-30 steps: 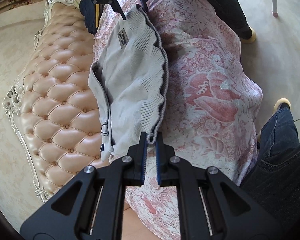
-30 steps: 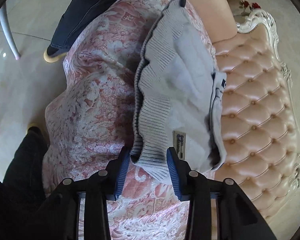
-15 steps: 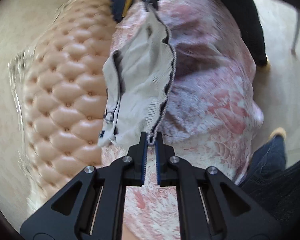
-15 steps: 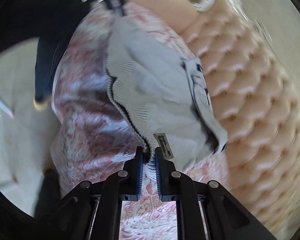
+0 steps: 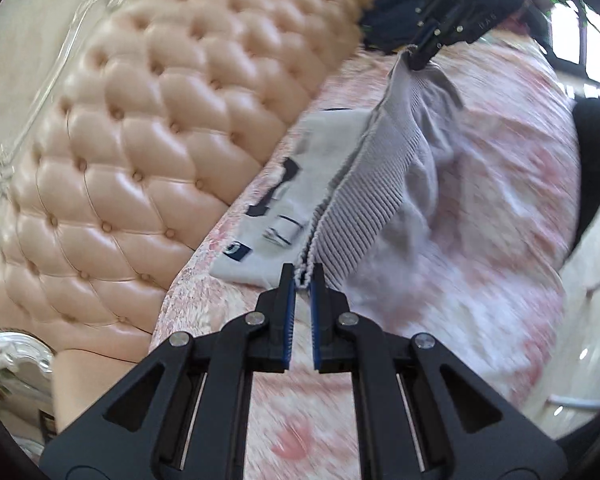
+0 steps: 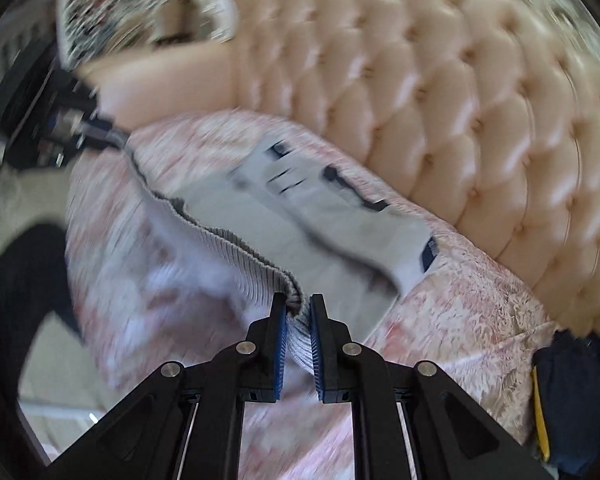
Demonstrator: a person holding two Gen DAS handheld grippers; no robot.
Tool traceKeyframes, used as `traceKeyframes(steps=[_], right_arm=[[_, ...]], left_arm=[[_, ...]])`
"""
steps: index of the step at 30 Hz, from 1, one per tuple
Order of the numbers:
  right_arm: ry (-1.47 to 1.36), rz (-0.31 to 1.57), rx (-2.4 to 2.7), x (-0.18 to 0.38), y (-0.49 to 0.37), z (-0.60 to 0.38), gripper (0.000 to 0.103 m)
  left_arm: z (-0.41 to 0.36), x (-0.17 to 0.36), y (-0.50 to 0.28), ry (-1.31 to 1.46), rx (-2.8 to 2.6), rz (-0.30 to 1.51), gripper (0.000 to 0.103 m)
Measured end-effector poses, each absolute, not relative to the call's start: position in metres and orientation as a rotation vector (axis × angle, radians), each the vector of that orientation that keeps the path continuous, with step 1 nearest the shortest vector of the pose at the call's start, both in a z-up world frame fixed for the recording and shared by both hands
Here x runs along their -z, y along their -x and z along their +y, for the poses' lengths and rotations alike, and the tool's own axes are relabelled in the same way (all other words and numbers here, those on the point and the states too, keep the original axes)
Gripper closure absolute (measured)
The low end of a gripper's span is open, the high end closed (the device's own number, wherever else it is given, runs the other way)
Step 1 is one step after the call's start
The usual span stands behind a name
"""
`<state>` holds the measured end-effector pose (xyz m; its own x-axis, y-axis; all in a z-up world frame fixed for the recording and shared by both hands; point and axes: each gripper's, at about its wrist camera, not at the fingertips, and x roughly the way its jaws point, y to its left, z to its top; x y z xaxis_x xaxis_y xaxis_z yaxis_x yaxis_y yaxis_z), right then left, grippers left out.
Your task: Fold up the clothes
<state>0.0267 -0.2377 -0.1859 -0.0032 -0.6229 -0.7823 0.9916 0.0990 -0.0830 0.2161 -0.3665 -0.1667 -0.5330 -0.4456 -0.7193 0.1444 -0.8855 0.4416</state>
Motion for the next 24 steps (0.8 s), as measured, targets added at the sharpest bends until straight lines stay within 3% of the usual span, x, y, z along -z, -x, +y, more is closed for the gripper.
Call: traceKeyframes(steps=[10,24], right_arm=[[-0.824,0.608,1.484,0.188,0.067,-0.365,0.093],[-0.993,0.613,1.53,0.26,0.134,-0.458,0.094]], left_arm=[[-0.519,0.182,-0.137,-1.341,2.442,-0.081,0.095],[-0.616,0.249,-0.083,-1.404,2.34,0.173,0.095]])
